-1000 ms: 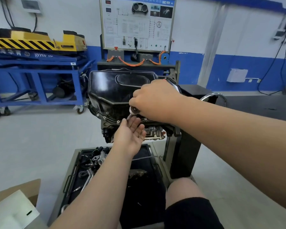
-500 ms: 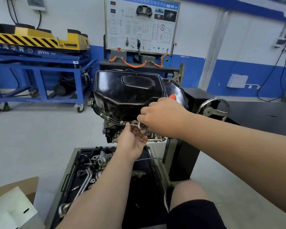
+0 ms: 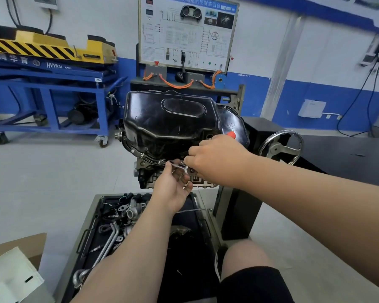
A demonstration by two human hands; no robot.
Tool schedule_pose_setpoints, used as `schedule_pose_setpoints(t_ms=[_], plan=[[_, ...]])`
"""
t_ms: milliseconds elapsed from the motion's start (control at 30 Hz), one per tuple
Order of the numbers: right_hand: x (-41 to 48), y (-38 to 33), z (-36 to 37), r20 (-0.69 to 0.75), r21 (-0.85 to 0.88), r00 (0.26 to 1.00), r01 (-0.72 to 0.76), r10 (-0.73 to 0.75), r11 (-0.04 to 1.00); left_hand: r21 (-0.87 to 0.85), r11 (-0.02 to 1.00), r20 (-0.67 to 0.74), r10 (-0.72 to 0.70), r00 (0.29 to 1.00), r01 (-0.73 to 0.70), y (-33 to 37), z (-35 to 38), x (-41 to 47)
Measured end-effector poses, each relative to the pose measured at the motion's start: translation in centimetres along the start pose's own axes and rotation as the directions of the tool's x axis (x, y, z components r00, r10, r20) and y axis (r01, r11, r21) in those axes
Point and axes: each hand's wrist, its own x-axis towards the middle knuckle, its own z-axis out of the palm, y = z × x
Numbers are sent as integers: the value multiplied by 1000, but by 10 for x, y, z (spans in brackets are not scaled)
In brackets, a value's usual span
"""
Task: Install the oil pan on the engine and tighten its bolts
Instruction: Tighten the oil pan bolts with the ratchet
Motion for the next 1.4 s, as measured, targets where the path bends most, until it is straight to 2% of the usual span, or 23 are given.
schedule_pose_setpoints(t_ms=[367,467,533,567,600,633,667,700,733,767,833,867,900,1033,1133,1200,1267,1400], plan=[[16,12,-11,-24,46,996,-85,86,995,-156,988,-7,-8,1000,7,7,9,3],[26,15,-22,-48,108,982,-177,183,978,-197,980,-43,-35,998,26,16,14,4],[34,16,-27,-37,161,960,-269,278,950,-104,993,-102,-58,993,47,25,16,1],[38,16,-28,-23,189,946,-312,322,931,43,999,-149,-4,989,10,31,15,-3],[42,15,-28,-7,221,933,-350,361,910,281,957,-190,134,973,-77,38,11,-8],[47,15,-28,6,248,919,-383,394,890,555,805,-180,360,915,-207,45,5,-12],[51,15,-28,18,273,907,-409,421,871,767,542,-64,597,800,-343,53,-1,-16],[55,15,-29,25,294,898,-427,440,855,852,265,134,723,678,-451,62,-5,-22],[58,14,-30,30,310,891,-439,453,843,850,44,326,738,591,-524,72,-5,-27],[61,13,-30,28,321,888,-443,459,837,812,-105,470,700,538,-574,81,-2,-30],[64,11,-32,13,323,890,-435,455,841,756,-292,615,625,481,-586,93,10,-29],[65,11,-34,10,317,891,-434,454,843,743,-349,644,608,465,-571,96,15,-28],[65,12,-35,12,313,892,-433,452,845,742,-364,649,602,466,-562,98,19,-27],[61,22,-43,16,266,922,-376,386,888,739,-218,612,613,500,-638,96,13,-22],[57,28,-45,-44,104,971,-228,233,968,708,-121,638,533,556,-696,94,11,-23],[56,28,-45,-47,30,981,-189,190,982,723,-91,609,552,570,-685,92,11,-23],[57,25,-44,-59,44,974,-216,218,975,751,-145,591,583,558,-644,91,12,-22],[56,13,-41,-7,257,931,-351,365,901,748,-344,654,529,540,-568,99,11,-20]])
